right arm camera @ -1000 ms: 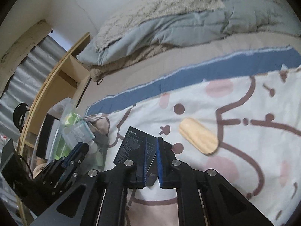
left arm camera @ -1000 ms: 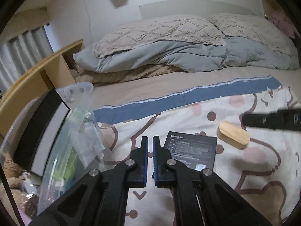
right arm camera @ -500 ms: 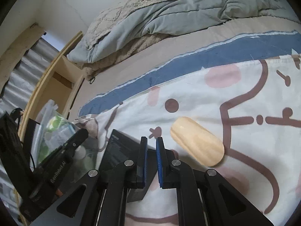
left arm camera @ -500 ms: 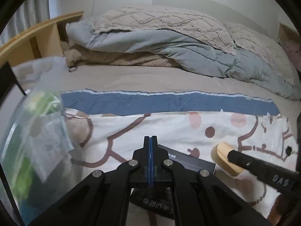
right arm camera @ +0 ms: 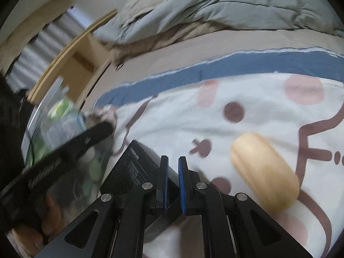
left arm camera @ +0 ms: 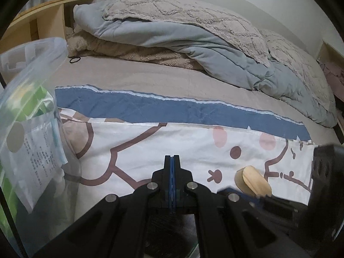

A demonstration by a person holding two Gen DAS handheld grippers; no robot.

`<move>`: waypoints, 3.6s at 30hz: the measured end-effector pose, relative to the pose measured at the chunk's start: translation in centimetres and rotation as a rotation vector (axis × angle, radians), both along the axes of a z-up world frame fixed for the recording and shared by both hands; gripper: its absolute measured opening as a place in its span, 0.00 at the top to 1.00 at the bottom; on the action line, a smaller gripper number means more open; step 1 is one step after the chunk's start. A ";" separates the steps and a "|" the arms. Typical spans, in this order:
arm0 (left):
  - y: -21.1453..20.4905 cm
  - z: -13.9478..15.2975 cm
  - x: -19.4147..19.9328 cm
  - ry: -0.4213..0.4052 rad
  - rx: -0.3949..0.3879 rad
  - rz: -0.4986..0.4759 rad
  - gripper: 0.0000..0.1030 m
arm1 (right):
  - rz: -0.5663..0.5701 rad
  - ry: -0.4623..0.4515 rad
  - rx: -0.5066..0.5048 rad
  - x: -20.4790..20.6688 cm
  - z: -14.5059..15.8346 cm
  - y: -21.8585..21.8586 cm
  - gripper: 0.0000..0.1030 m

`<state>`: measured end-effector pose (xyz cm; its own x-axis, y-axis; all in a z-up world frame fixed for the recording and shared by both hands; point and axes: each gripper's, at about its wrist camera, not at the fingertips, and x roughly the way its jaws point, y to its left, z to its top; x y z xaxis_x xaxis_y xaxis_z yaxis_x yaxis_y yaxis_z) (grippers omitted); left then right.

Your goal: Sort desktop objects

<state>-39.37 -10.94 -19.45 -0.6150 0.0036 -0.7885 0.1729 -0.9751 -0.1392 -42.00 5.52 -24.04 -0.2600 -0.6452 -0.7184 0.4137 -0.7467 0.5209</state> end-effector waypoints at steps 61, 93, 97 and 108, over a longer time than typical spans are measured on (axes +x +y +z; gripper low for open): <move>6.3 -1.9 16.5 -0.194 -0.825 -0.160 0.99 | 0.190 -0.085 0.042 4.3 -0.5 -2.1 0.90; 8.4 -5.8 16.2 -0.233 -0.825 -0.398 1.00 | 0.232 -0.085 0.074 6.5 -0.4 -0.7 0.90; 8.5 -5.5 16.7 -0.235 -0.789 -0.406 1.00 | 0.253 -0.098 0.082 7.5 -0.5 -0.1 0.90; 8.2 -4.5 20.3 -0.204 -0.647 -0.423 1.00 | 0.304 -0.068 0.145 9.9 1.1 0.1 0.90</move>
<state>-19.03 -2.73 -23.93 -0.5076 -0.2923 -0.8105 -0.2688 -0.8400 0.4713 -32.10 5.67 -22.98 -0.0200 -0.5759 -0.8173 0.5970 -0.6626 0.4523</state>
